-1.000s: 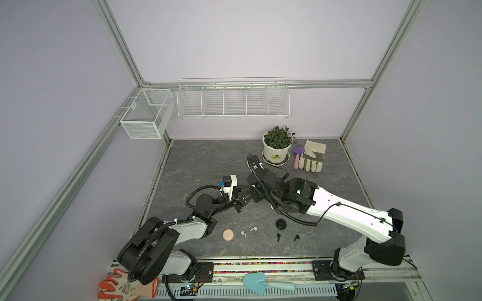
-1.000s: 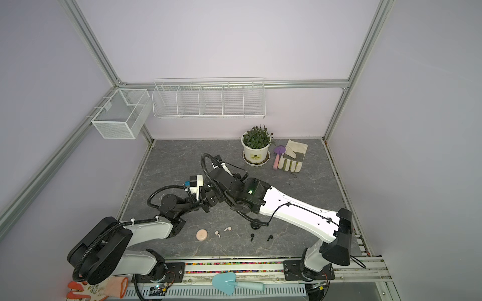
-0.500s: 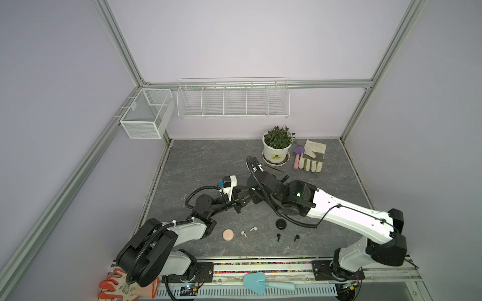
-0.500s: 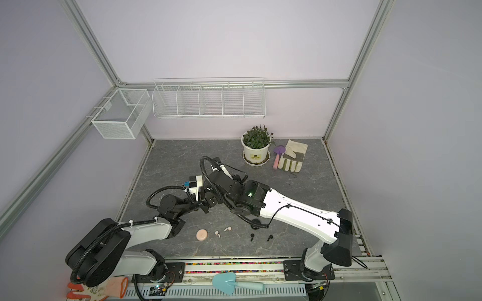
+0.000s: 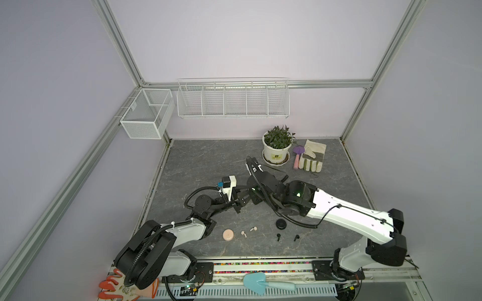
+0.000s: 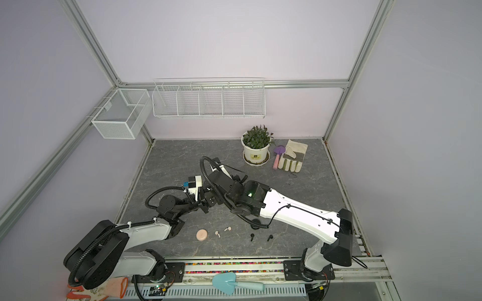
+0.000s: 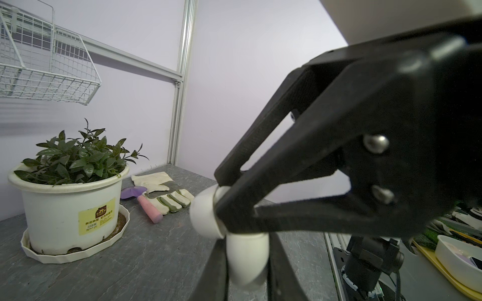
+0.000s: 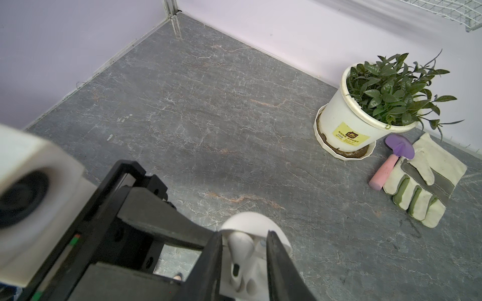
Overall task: Insert wireless bluetooth earbuds into charging case
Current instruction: Insert the wireless bluetooth earbud into the charging case.
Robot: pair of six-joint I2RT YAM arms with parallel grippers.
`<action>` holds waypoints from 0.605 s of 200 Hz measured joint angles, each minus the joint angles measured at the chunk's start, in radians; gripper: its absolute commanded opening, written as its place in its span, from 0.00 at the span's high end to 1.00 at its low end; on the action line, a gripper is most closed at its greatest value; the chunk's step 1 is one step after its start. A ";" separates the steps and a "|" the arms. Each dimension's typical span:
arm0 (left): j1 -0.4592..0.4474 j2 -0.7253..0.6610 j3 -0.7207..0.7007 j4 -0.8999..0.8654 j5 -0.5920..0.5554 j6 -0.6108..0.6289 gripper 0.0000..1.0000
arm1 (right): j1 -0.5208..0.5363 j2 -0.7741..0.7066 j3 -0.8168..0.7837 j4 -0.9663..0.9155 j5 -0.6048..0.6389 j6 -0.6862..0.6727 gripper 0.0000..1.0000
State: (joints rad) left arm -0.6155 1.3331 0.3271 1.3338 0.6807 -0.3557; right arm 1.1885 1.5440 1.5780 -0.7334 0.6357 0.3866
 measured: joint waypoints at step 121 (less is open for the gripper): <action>0.000 -0.009 0.000 0.030 0.000 0.024 1.00 | -0.021 -0.045 0.008 -0.019 -0.058 -0.014 0.46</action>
State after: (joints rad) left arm -0.6155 1.3239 0.3267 1.3636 0.6811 -0.3313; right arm 1.1675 1.4986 1.5860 -0.7528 0.5774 0.3725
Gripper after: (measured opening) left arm 0.205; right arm 0.534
